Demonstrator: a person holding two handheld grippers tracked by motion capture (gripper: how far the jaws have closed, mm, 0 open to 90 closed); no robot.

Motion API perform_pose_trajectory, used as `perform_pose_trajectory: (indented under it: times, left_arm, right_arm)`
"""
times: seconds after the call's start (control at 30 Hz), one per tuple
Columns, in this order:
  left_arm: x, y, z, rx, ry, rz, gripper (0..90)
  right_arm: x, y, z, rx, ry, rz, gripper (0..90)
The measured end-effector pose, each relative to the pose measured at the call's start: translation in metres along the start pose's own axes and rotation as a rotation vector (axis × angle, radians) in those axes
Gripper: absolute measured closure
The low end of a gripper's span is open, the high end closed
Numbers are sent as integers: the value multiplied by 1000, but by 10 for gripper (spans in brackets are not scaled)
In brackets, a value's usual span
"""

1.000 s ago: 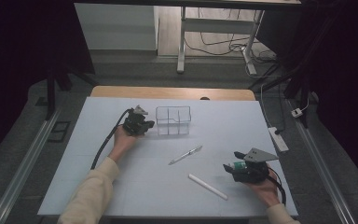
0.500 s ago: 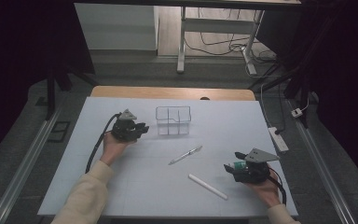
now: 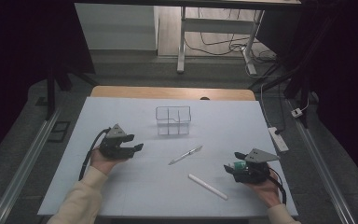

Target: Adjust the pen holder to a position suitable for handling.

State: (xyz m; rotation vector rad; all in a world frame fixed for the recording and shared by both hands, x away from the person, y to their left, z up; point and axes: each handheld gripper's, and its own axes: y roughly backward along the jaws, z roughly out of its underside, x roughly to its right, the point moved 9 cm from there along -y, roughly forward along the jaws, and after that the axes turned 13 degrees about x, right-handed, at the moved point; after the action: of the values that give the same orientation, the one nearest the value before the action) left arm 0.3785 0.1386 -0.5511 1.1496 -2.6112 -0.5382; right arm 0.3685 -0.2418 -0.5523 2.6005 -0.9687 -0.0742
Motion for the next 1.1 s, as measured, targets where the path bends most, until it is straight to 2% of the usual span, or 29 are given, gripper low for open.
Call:
perform_pose_trajectory:
  times: [0.23,0.53,0.73,0.87,1.1]
  left_arm:
    - [11,21,16,-4,3,-9,380]
    - [20,36,28,-1,17,-7,342]
    - [19,45,40,-19,15,-15,328]
    - [18,50,43,-13,37,-19,322]
    - [19,53,48,-21,35,-28,318]
  right_arm:
    - [-1,-1,0,2,1,-13,305]
    - [-2,-4,-9,8,6,-38,310]
    - [-6,-8,-13,-12,23,-65,310]
    - [-9,-11,-16,-33,39,-90,310]
    - [-16,-26,-25,-48,54,-143,309]
